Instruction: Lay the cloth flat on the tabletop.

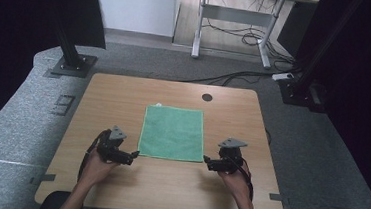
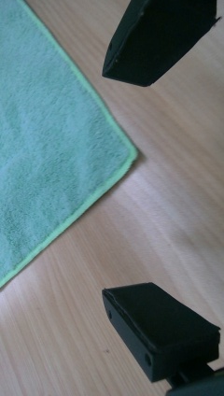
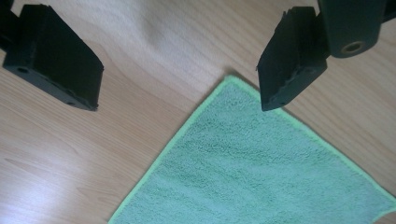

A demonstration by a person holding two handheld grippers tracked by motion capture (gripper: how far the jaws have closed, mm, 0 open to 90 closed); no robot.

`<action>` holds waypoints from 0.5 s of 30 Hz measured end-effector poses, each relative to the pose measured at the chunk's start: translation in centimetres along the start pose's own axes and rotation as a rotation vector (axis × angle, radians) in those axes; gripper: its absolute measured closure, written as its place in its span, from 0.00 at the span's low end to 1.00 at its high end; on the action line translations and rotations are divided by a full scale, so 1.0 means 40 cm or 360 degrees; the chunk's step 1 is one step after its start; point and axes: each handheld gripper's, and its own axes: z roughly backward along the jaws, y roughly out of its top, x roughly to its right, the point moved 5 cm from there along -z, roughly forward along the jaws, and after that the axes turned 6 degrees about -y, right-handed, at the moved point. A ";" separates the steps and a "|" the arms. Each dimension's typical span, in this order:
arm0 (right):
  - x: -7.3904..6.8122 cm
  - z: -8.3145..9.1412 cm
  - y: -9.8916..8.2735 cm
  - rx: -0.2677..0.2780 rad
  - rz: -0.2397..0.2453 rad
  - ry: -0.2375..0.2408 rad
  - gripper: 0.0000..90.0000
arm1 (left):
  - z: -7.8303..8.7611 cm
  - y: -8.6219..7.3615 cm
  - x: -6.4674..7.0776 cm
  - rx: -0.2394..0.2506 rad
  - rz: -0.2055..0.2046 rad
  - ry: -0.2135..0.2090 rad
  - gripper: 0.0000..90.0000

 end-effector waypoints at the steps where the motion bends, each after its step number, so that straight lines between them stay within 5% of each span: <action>1: 0.000 0.006 -0.003 0.0001 -0.0002 0.0000 0.15 | 0.006 -0.006 0.003 -0.0004 -0.0005 0.0003 0.00; 15: 0.015 0.020 -0.100 -0.0061 -0.0043 -0.0072 0.00 | 0.020 -0.113 0.004 -0.0036 0.0031 0.0056 0.00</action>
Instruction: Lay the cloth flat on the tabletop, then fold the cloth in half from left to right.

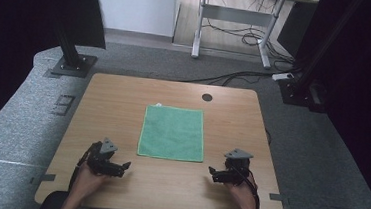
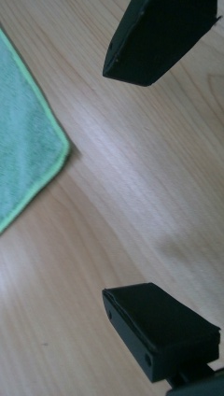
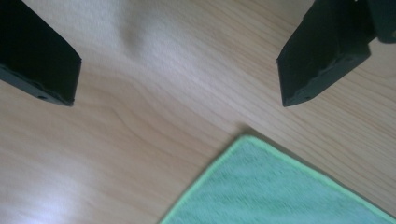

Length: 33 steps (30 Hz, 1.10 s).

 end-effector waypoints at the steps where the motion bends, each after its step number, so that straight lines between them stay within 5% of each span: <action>1: 0.001 -0.002 -0.008 -0.0004 -0.0007 0.0001 0.00 | -0.002 -0.006 -0.001 -0.0007 0.0005 0.0004 0.00; 15: 0.010 -0.028 -0.073 -0.0045 -0.0064 -0.0032 0.00 | -0.030 -0.047 -0.015 -0.0071 0.0078 -0.0016 0.00; 33: 0.011 -0.029 -0.076 -0.0029 -0.0090 -0.0026 0.00 | -0.030 -0.047 -0.015 -0.0073 0.0081 -0.0013 0.00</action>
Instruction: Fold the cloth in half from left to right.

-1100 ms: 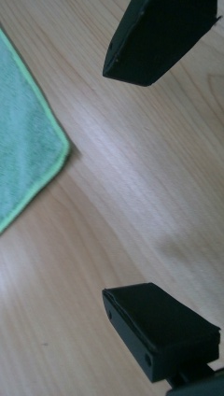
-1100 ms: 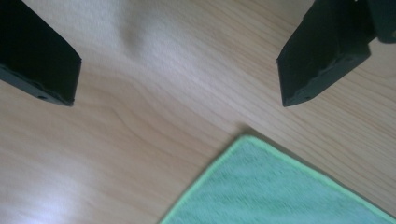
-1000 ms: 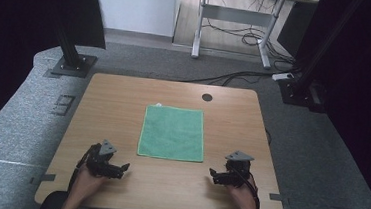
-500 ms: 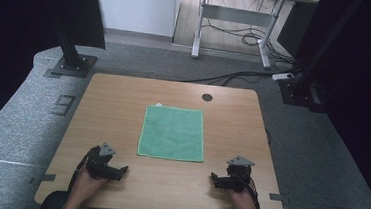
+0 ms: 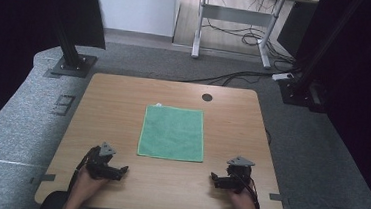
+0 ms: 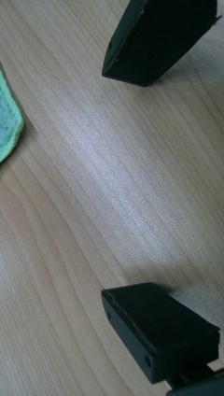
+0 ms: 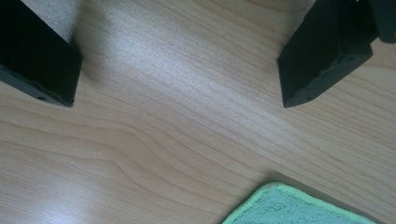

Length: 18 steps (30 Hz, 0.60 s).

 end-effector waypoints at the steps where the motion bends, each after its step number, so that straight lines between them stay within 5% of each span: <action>1: 0.000 0.000 0.000 0.0000 0.0000 0.0000 0.00 | 0.000 0.000 0.000 0.0000 0.0000 -0.0001 0.00; 11: 0.000 0.000 0.000 0.0001 0.0000 0.0000 0.00 | -0.001 0.016 -0.019 0.0015 0.0067 -0.0033 0.00; 18: 0.000 0.000 0.000 0.0000 0.0001 0.0001 0.00 | -0.019 0.077 -0.039 0.0059 0.0057 -0.0017 0.00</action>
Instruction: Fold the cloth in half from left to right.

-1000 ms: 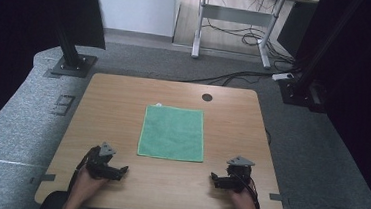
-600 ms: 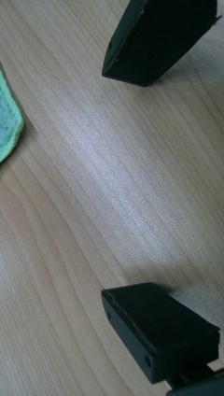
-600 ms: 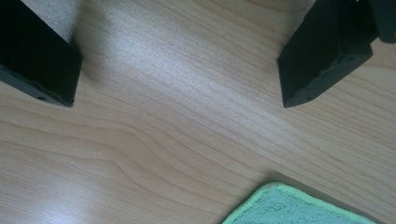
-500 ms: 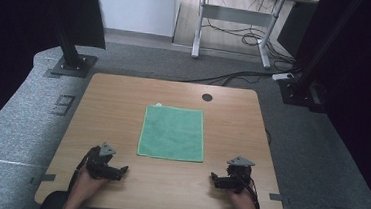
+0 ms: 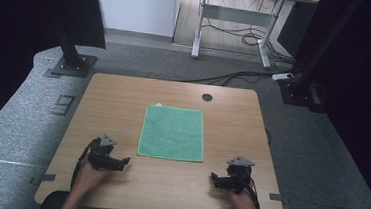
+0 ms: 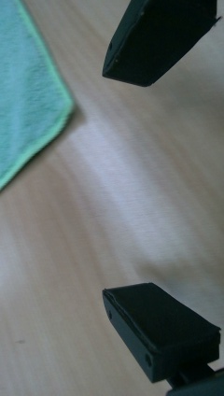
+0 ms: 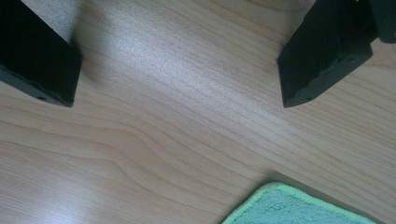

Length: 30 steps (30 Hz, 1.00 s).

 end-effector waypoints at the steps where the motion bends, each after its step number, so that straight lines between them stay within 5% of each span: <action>1: 0.000 0.000 0.000 0.0001 0.0000 -0.0001 0.00 | -0.006 0.012 -0.002 0.0002 -0.0003 0.0004 0.00; 12: 0.000 0.000 0.000 0.0001 -0.0001 0.0000 0.00 | -0.092 0.125 -0.023 0.0005 -0.0011 0.0045 0.00; 19: 0.000 0.000 0.000 0.0001 0.0000 0.0001 0.00 | -0.143 0.115 -0.033 -0.0068 -0.0012 0.0084 0.00; 30: 0.000 0.000 0.000 0.0001 -0.0001 0.0000 0.00 | -0.110 0.077 0.012 -0.0088 -0.0061 0.0102 0.00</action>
